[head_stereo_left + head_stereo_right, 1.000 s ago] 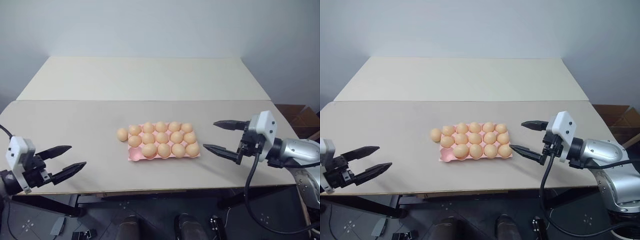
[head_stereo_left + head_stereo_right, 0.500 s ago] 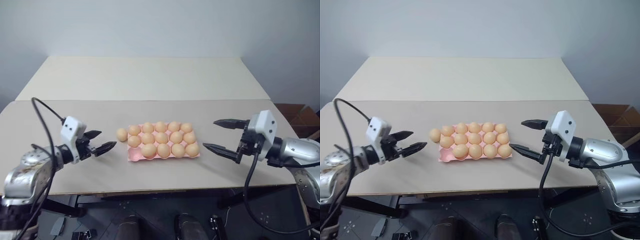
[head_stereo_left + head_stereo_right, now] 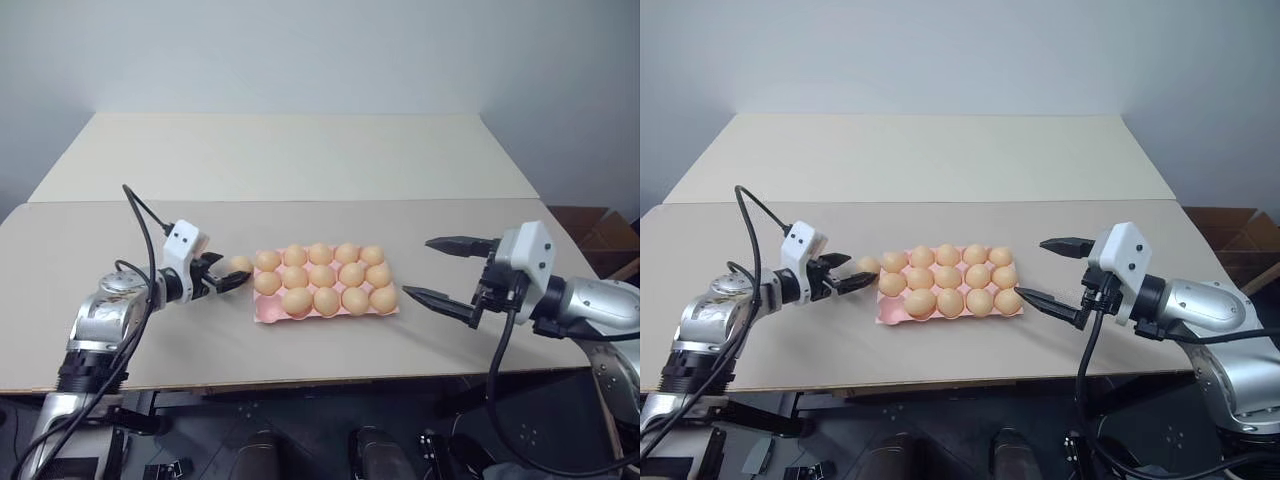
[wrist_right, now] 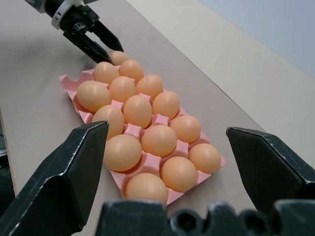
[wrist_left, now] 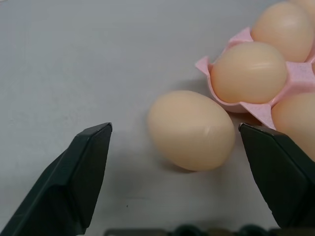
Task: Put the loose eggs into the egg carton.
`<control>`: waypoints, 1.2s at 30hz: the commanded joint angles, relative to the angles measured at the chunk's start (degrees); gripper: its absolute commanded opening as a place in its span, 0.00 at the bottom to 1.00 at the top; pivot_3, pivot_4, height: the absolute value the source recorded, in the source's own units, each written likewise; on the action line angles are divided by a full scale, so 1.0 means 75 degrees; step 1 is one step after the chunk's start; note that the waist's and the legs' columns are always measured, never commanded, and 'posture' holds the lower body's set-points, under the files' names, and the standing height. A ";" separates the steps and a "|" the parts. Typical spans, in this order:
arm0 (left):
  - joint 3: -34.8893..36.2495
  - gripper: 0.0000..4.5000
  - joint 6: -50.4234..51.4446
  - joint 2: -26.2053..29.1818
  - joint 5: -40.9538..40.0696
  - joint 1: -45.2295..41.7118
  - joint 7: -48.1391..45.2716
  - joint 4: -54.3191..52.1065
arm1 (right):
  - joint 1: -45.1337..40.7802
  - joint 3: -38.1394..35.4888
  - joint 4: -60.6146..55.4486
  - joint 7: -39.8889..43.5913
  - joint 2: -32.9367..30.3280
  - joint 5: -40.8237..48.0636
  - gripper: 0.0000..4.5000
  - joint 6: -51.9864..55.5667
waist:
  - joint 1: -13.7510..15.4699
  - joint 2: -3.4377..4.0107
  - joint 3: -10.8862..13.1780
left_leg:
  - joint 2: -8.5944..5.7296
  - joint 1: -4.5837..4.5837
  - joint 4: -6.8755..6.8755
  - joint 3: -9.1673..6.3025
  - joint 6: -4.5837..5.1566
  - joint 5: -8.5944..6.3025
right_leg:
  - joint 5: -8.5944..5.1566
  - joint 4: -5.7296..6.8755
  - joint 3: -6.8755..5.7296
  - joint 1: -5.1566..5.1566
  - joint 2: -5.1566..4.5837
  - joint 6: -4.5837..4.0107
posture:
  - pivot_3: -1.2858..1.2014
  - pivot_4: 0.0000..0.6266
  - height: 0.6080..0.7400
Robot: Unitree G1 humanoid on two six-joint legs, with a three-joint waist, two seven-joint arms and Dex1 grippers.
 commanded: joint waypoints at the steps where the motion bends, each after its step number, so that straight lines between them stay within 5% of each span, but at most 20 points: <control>1: -0.0082 0.78 -0.0229 -0.0042 0.0116 -0.0302 -0.0231 0.0165 | -0.0033 -0.0286 -0.0333 -0.0084 -0.0024 0.0227 1.00 0.0023 | 0.0002 0.0000 0.0000 | -0.0001 -0.0001 0.0000 0.0001 0.0000 0.0000 | 0.0000 0.0000 0.0000 0.0000 -0.0001 0.0000 | 0.52 0.24 1.00; 6: -0.0115 0.47 -0.0406 -0.0088 0.0274 -0.0383 -0.0273 0.0182 | -0.0045 -0.0248 -0.0344 -0.0141 -0.0029 0.0262 1.00 0.0017 | 0.0014 -0.0001 0.0000 | -0.0001 -0.0002 0.0009 -0.0002 0.0000 0.0000 | 0.0002 0.0003 -0.0002 0.0002 -0.0002 0.0003 | 0.52 0.24 1.00; 13: 0.0481 0.47 -0.0655 0.0564 0.0017 0.0305 -0.0708 -0.0758 | 0.0085 -0.0238 -0.0519 -0.0285 0.0036 0.0298 1.00 0.0012 | -0.0044 -0.0001 0.0000 | 0.0004 -0.0003 0.0011 -0.0002 0.0000 0.0000 | 0.0002 0.0004 -0.0001 -0.0001 0.0001 0.0003 | 0.52 0.24 1.00; 19: 0.1441 0.47 -0.0814 0.1417 -0.1490 0.1611 -0.2691 -0.2581 | 0.0245 -0.0252 -0.0648 -0.0390 0.0052 0.0310 1.00 -0.0008 | -0.0089 0.0002 0.0001 | 0.0008 -0.0010 0.0010 -0.0001 0.0000 -0.0001 | 0.0000 0.0002 -0.0002 -0.0009 -0.0008 0.0001 | 0.52 0.24 1.00; 30: 0.0343 0.47 -0.0941 0.0902 -0.1074 0.1720 -0.2327 -0.2834 | 0.0281 -0.0311 -0.0705 -0.0404 -0.0021 0.0395 1.00 0.0008 | 0.0054 0.0003 0.0001 | 0.0005 -0.0003 0.0030 0.0001 0.0001 0.0000 | 0.0002 0.0007 -0.0002 0.0003 -0.0003 0.0005 | 0.52 0.24 1.00; 31: 0.0290 0.61 -0.1004 0.0784 -0.1032 0.1640 -0.2250 -0.2762 | 0.0302 -0.0328 -0.0727 -0.0415 -0.0027 0.0410 1.00 0.0023 | 0.0055 0.0003 0.0001 | 0.0005 -0.0005 0.0029 0.0000 0.0001 -0.0001 | 0.0002 0.0006 -0.0002 0.0002 -0.0002 0.0005 | 0.52 0.24 1.00; 36: -0.0024 0.96 -0.1010 0.0517 -0.1086 0.1334 -0.2458 -0.2613 | 0.0282 -0.0307 -0.0775 -0.0495 -0.0024 0.0450 1.00 0.0084 | 0.0056 0.0003 0.0001 | 0.0004 -0.0011 0.0030 -0.0003 0.0002 -0.0001 | 0.0003 0.0003 -0.0004 0.0001 -0.0002 0.0005 | 0.52 0.24 1.00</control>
